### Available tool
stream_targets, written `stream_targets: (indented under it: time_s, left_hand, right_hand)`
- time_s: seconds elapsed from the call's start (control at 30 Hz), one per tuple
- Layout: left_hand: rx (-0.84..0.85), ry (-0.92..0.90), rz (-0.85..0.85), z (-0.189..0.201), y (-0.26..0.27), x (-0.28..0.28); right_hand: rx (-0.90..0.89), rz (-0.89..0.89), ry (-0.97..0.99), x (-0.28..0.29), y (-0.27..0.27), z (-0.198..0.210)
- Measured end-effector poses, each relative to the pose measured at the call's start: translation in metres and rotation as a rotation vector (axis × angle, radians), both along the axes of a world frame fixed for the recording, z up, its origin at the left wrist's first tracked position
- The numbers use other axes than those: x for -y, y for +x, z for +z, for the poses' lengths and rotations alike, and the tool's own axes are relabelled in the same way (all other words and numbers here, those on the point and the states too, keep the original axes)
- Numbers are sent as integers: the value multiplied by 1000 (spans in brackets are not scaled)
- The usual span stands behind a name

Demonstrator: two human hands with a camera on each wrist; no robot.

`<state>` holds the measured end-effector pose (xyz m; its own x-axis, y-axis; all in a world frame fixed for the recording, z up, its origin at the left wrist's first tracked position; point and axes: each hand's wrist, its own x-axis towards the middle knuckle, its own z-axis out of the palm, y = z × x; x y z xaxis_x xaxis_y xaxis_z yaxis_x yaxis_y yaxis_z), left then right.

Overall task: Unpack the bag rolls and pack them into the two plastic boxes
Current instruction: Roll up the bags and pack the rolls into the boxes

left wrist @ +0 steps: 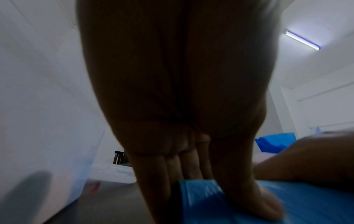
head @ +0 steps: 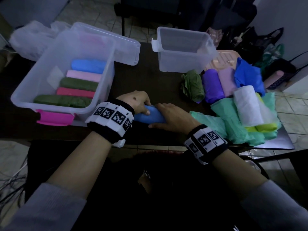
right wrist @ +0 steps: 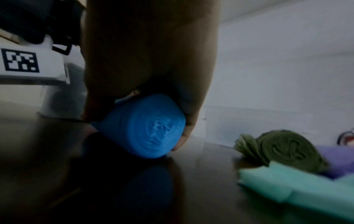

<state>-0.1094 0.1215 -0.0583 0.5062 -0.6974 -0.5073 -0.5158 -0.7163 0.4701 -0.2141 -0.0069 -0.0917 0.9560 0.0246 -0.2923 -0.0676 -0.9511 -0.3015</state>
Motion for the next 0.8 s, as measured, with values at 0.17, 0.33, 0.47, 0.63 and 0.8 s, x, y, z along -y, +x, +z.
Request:
stream_targets:
  time_s: [0.17, 0.33, 0.47, 0.63, 0.8]
  left_hand:
    - [62, -164, 140, 17, -8, -6]
    - [327, -575, 416, 71, -6, -33]
    - [491, -745, 707, 99, 19, -80]
    - [594, -437, 993, 84, 45, -151]
    - [308, -242, 1162, 44, 44, -186]
  right_hand:
    - [43, -83, 86, 2, 3, 2]
    - [154, -206, 235, -2, 24, 28]
    - [254, -255, 383, -22, 50, 57]
    - [374, -146, 450, -65, 84, 84]
    - [455, -7, 394, -111, 115, 97]
